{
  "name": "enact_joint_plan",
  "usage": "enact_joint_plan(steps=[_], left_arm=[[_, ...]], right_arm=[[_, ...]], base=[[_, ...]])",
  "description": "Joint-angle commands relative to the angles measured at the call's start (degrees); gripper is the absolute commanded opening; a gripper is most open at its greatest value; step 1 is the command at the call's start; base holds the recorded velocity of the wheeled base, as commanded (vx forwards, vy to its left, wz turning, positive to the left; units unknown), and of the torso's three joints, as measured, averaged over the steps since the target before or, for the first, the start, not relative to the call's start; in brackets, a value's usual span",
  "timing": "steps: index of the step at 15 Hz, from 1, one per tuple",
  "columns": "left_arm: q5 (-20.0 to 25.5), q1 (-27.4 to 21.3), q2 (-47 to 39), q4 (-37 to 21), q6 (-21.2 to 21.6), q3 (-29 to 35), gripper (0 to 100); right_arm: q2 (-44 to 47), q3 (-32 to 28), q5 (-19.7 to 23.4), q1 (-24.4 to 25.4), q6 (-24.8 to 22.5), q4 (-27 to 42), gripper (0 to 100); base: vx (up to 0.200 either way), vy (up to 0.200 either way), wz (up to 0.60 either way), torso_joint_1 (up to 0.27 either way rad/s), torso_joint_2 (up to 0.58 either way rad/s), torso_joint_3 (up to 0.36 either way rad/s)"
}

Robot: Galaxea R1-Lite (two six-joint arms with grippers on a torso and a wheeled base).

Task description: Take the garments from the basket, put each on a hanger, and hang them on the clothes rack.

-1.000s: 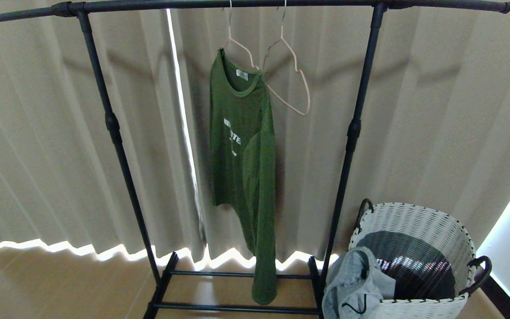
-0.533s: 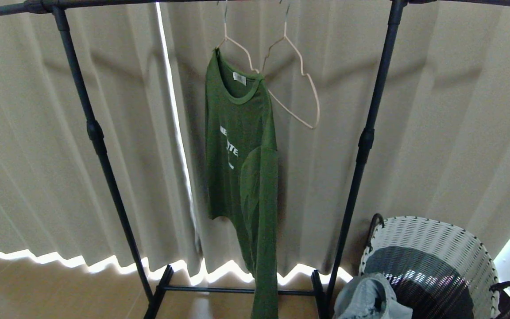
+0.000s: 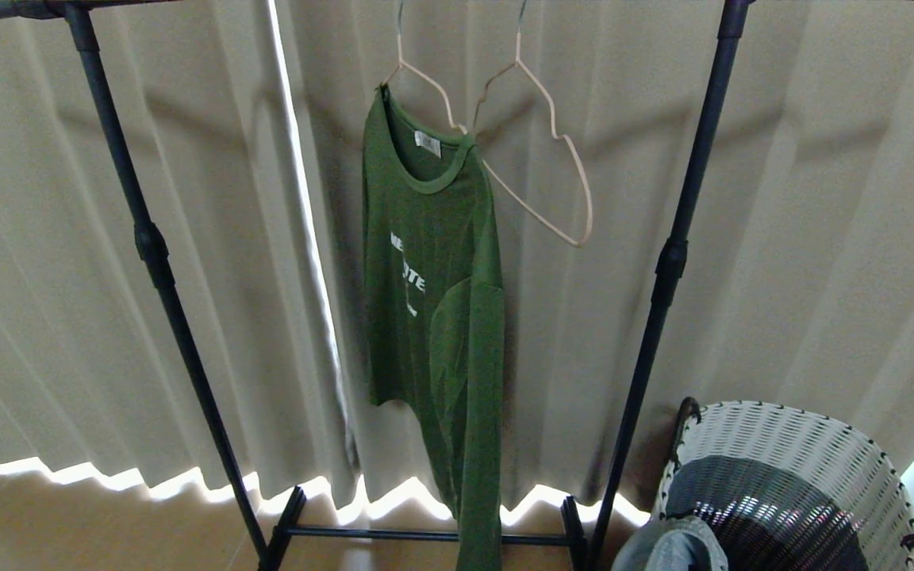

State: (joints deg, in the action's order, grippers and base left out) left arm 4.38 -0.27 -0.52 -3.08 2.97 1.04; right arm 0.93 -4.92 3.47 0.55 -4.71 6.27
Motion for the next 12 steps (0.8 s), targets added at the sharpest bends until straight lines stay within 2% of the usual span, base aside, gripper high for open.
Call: enact_joint_plan(steps=[1, 3, 4, 7, 8, 10, 12], left_arm=[[-0.1, 0.0, 0.0, 0.0, 0.0, 0.0, 100], [-0.2, 0.0, 0.0, 0.0, -0.2, 0.0, 100], [-0.2, 0.0, 0.0, 0.0, -0.5, 0.0, 100], [-0.2, 0.0, 0.0, 0.0, -1.1, 0.0, 100], [-0.2, 0.0, 0.0, 0.0, -1.3, 0.0, 100], [-0.2, 0.0, 0.0, 0.1, -1.7, 0.0, 100], [-0.2, 0.0, 0.0, 0.1, -1.8, 0.0, 100]], right_arm=[[10.3, -7.9, 0.2, 3.5, 0.2, 1.0, 100], [20.9, -11.3, -0.1, 5.6, -0.3, 2.2, 100], [32.0, -13.2, 0.0, 5.8, -0.5, 2.3, 100], [53.7, -14.3, 0.0, 5.8, -1.5, -0.4, 100], [57.1, -14.3, 0.0, 5.8, -2.8, -1.6, 100], [67.5, -14.1, 0.0, 5.9, -10.5, -7.9, 100], [73.3, -13.3, 0.1, 8.0, -14.6, -9.8, 100]], base=[[0.000, 0.000, 0.00, 0.000, 0.00, 0.000], [0.000, 0.000, 0.00, 0.000, 0.00, 0.000], [0.000, 0.000, 0.00, 0.000, 0.00, 0.000], [0.000, 0.000, 0.00, 0.000, 0.00, 0.000], [0.000, 0.000, 0.00, 0.000, 0.00, 0.000], [0.000, 0.000, 0.00, 0.000, 0.00, 0.000], [0.000, 0.000, 0.00, 0.000, 0.00, 0.000]])
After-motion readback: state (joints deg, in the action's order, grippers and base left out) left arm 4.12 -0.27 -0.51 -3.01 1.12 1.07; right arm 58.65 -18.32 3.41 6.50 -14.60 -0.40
